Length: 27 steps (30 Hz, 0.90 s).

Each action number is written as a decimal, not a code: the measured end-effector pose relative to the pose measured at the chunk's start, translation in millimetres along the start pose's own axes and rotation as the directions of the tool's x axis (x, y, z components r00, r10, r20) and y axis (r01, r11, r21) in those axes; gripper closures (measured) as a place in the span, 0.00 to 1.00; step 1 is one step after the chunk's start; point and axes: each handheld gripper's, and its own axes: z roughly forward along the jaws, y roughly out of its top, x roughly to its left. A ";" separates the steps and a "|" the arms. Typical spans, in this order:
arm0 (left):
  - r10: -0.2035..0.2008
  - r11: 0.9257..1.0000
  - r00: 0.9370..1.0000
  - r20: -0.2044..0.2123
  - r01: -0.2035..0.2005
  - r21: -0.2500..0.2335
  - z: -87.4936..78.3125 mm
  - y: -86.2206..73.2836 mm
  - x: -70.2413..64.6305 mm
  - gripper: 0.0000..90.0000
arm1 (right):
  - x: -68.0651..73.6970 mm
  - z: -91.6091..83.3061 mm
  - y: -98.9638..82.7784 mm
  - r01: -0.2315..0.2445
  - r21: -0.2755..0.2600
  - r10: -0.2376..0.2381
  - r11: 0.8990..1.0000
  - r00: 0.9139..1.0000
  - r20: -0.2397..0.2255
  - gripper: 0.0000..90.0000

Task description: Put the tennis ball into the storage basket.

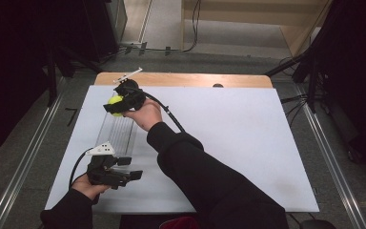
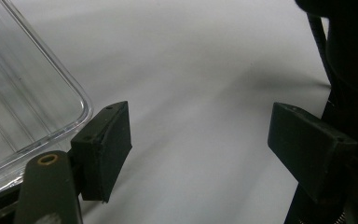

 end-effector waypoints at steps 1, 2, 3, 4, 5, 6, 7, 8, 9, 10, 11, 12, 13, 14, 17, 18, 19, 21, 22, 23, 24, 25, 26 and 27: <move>0.000 1.000 1.000 0.000 0.000 0.000 -0.1 0.0 0.0 0.25 | -0.3 1.6 -0.2 -0.006 -0.002 0.006 1.000 1.000 0.002 0.28; 0.000 1.000 1.000 0.000 0.000 0.000 -0.3 0.0 0.1 0.25 | -1.1 4.2 -0.7 -0.007 -0.002 0.007 1.000 1.000 0.005 0.28; 0.000 1.000 1.000 -0.001 0.000 -0.001 -0.4 -0.1 0.2 0.25 | -1.1 4.2 -0.7 -0.007 -0.002 0.007 1.000 1.000 0.005 0.28; -0.001 1.000 1.000 0.000 0.001 0.000 -0.6 -0.1 0.3 0.25 | -1.6 5.6 -0.9 -0.010 -0.003 0.010 1.000 1.000 0.006 0.27; 0.000 1.000 1.000 0.000 0.000 0.000 -0.6 -0.1 0.4 0.25 | -2.4 7.3 -1.4 -0.015 -0.001 0.015 1.000 1.000 0.009 0.28; 0.000 1.000 1.000 0.000 0.000 0.000 -0.6 -0.1 0.4 0.25 | -3.2 8.2 -1.8 -0.014 -0.001 0.014 1.000 1.000 0.009 0.28; 0.000 1.000 1.000 0.000 0.000 0.000 -0.6 -0.1 0.4 0.25 | -3.2 8.2 -1.8 -0.014 -0.001 0.014 1.000 1.000 0.009 0.28; 0.000 1.000 1.000 0.001 0.000 0.000 -0.6 -0.1 0.4 0.25 | -3.4 8.6 -2.2 -0.021 0.002 0.021 1.000 1.000 0.010 0.28; 0.000 1.000 1.000 0.002 0.000 -0.001 -0.6 -0.1 0.5 0.25 | -4.0 9.5 -2.6 -0.022 -0.001 0.022 1.000 1.000 0.010 0.27; 0.000 1.000 1.000 0.001 0.000 0.000 -0.7 -0.1 0.5 0.25 | -4.2 10.1 -3.1 -0.029 0.001 0.029 1.000 1.000 0.011 0.28; 0.000 1.000 1.000 0.002 0.000 -0.001 -0.6 -0.1 0.5 0.25 | -4.7 11.0 -3.6 -0.030 0.001 0.030 1.000 0.999 0.010 0.28; 0.000 1.000 1.000 0.002 0.000 -0.001 -0.6 -0.1 0.5 0.25 | -4.6 12.1 -4.2 -0.035 0.004 0.035 0.999 0.999 0.010 0.28; -0.001 1.000 1.000 0.002 0.001 -0.001 -0.5 -0.2 0.4 0.25 | -4.8 13.2 -4.8 -0.033 0.006 0.033 0.999 0.999 0.010 0.27; -0.001 1.000 1.000 0.003 0.001 0.000 -0.4 -0.2 0.4 0.25 | -4.7 14.4 -5.5 -0.032 0.010 0.032 0.999 0.999 0.009 0.27; 0.000 1.000 1.000 0.003 0.000 0.002 -0.4 -0.3 0.2 0.25 | -4.3 18.0 -7.9 -0.040 0.011 0.040 0.999 0.999 0.002 0.27; 0.000 1.000 1.000 0.002 0.000 0.002 -0.6 -0.3 0.0 0.25 | -3.8 20.4 -9.1 -0.053 0.021 0.053 0.998 0.999 -0.003 0.27; 0.001 1.000 1.000 0.002 -0.001 0.002 -0.9 -0.3 0.0 0.25 | -3.8 20.4 -9.1 -0.053 0.021 0.053 0.998 0.999 -0.003 0.27; -0.002 1.000 1.000 0.001 0.002 -0.001 -0.9 -0.5 0.3 0.25 | -3.1 22.7 -10.6 -0.041 0.022 0.041 0.999 0.999 -0.002 0.27; -0.002 1.000 1.000 0.002 0.002 -0.002 -0.9 -0.5 0.4 0.25 | -2.5 23.7 -11.3 -0.037 0.025 0.037 0.999 0.999 -0.002 0.27; -0.003 1.000 1.000 0.003 0.003 -0.002 -0.8 -0.5 0.4 0.25 | -1.8 24.5 -12.1 -0.035 0.029 0.035 0.999 0.999 -0.001 0.27; -0.002 1.000 1.000 0.002 0.002 0.000 -0.8 -0.4 0.3 0.25 | -1.7 25.5 -12.7 -0.031 0.029 0.031 0.999 1.000 0.002 0.27; -0.001 1.000 1.000 0.002 0.001 0.001 -0.8 -0.4 0.2 0.25 | -1.6 27.2 -14.0 -0.026 0.034 0.025 0.999 1.000 0.003 0.27; -0.001 1.000 1.000 0.003 0.001 0.002 -0.7 -0.4 0.2 0.25 | -1.6 27.2 -14.0 -0.026 0.034 0.025 0.999 1.000 0.003 0.27; -0.001 1.000 1.000 0.002 0.001 0.002 -0.5 -0.4 0.1 0.25 | -2.0 28.0 -14.8 -0.023 0.035 0.023 0.999 1.000 0.002 0.27</move>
